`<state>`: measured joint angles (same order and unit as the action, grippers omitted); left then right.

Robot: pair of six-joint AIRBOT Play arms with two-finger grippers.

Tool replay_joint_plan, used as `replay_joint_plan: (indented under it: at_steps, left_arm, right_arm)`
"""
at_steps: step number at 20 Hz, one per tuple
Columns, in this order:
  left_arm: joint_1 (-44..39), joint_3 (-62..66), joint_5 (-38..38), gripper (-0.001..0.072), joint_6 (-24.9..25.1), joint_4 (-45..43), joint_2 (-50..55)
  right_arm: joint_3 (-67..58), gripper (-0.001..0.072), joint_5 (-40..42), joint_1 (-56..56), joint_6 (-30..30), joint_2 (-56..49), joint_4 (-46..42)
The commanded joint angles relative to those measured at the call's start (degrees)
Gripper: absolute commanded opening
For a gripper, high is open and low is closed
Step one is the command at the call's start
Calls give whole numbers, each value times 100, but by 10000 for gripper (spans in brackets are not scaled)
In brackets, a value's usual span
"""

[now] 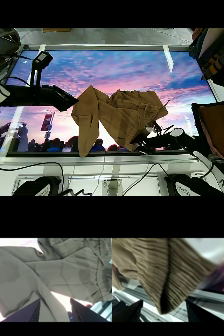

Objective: Fold the clothes and pants, and hang the long-sleeved shirts on hangers.

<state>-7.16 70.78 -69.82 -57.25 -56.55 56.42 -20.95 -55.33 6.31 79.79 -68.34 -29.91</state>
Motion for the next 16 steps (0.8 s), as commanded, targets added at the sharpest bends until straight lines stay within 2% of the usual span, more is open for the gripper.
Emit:
replay_joint_plan:
  at_steps: [1, 2, 3, 4, 7, 8, 11, 13, 14, 15, 16]
  left_arm:
    - [0, -9, 9, 396, -374, -2, 118]
    - [0, -26, 13, 332, -490, 0, 173]
    - [2, -70, 11, 205, -516, -2, 227]
    - [11, -144, 11, 138, -516, -4, 258]
    - [131, -507, -50, 138, -612, 0, 190]
    - [219, -702, -59, 138, -699, 0, 98]
    - [579, -1593, -81, 140, -951, -2, -411]
    - [833, -2393, -247, 153, -1209, -2, -811]
    - [927, -2780, -389, 222, -1268, -2, -968]
    - [988, -3189, -560, 371, -1270, -2, -1095]
    - [992, -3550, -654, 474, -1309, -2, -1172]
  right_arm:
    - [11, 572, 573, 439, -107, -184, 223]
    - [9, 511, 693, 590, -144, -184, 330]
    - [-20, 430, 807, 715, -144, -184, 337]
    - [-52, 338, 898, 778, -144, -177, 299]
    - [-103, 68, 1036, 785, -146, -168, 273]
    - [-125, 33, 1025, 785, -146, -166, 284]
    - [-273, 33, 807, 785, -498, -166, 297]
    - [-422, 33, 658, 785, -662, -166, 297]
    - [-496, 33, 621, 785, -664, -166, 297]
    - [-560, 33, 597, 785, -680, -166, 297]
    - [-616, 33, 575, 785, -730, -166, 297]
